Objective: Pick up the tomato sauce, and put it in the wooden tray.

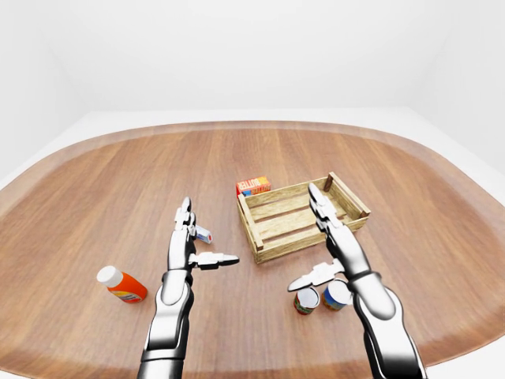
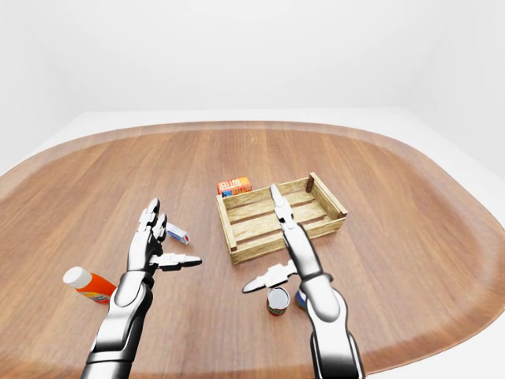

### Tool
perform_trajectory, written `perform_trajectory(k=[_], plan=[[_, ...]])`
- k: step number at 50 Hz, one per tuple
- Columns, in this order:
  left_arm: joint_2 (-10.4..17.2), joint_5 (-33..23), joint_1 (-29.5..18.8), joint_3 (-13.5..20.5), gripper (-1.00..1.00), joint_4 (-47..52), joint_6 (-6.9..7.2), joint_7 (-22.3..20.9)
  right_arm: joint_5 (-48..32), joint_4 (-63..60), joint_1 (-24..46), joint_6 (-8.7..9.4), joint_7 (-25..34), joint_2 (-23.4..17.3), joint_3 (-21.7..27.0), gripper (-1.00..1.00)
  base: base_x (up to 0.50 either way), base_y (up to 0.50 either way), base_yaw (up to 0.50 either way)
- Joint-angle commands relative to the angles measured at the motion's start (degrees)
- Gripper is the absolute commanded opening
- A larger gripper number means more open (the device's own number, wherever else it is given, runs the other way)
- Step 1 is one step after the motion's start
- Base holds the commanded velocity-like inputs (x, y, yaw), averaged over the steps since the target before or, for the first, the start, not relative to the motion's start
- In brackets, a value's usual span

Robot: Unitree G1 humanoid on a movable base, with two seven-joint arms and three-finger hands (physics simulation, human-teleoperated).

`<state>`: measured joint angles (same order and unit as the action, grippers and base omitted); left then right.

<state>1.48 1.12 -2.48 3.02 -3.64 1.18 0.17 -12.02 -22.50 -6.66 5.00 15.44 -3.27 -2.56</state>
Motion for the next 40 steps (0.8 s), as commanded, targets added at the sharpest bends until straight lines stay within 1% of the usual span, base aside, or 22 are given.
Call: perform_trajectory(k=[1, 5, 8, 13, 19, 23, 28, 33, 40], plan=[[0.08, 0.05, -0.14, 0.15, 1.00, -0.34, -0.06, 0.04, -10.72, -6.81, -1.83, 0.00, 8.07, -1.97, -0.15, 1.00, 0.00, 0.00, 0.00], [0.07, 0.04, 0.30, 0.10, 1.00, 0.39, 0.21, -0.01, -14.44, -8.71, -1.97, 0.00, 11.53, -1.87, 0.21, 1.00, 0.00, 0.00, 0.00], [0.03, -0.03, 0.12, 0.08, 1.00, 0.02, 0.00, 0.05, -17.90, -9.19, -2.35, 0.00, 14.01, -2.17, -0.18, 1.00, 0.00, 0.00, 0.00], [-0.03, -0.10, 0.22, 0.00, 1.00, 0.25, 0.15, 0.13, -25.00, -6.65, -3.95, 0.00, 16.32, -3.27, -1.14, 1.00, 0.00, 0.00, 0.00], [-0.08, -0.24, 0.38, -0.10, 1.00, 0.52, 0.26, 0.23, -30.51, -5.90, -5.11, 0.00, 21.88, -2.98, -0.10, 1.00, 0.00, 0.00, 0.00], [-0.11, -0.24, 0.37, -0.11, 1.00, 0.56, 0.33, 0.28, -33.84, -6.31, -5.82, 0.00, 24.45, -2.79, 0.75, 1.00, 0.00, 0.00, 0.00], [0.00, -0.13, 0.39, -0.01, 1.00, 0.59, 0.30, 0.11, -36.92, -7.25, -6.25, 0.00, 24.56, -2.38, 2.14, 1.00, 0.00, 0.00, 0.00], [-0.03, -0.18, 0.11, -0.02, 1.00, 0.20, 0.18, 0.19, -38.04, -6.06, -6.29, 0.00, 24.56, -1.92, 3.33, 1.00, 0.00, 0.00, 0.00], [-0.02, -0.15, 0.10, -0.01, 1.00, 0.07, 0.08, 0.18, -39.78, -5.24, -7.57, 0.00, 24.56, -1.56, 3.37, 1.00, 0.00, 0.00, 0.00]])
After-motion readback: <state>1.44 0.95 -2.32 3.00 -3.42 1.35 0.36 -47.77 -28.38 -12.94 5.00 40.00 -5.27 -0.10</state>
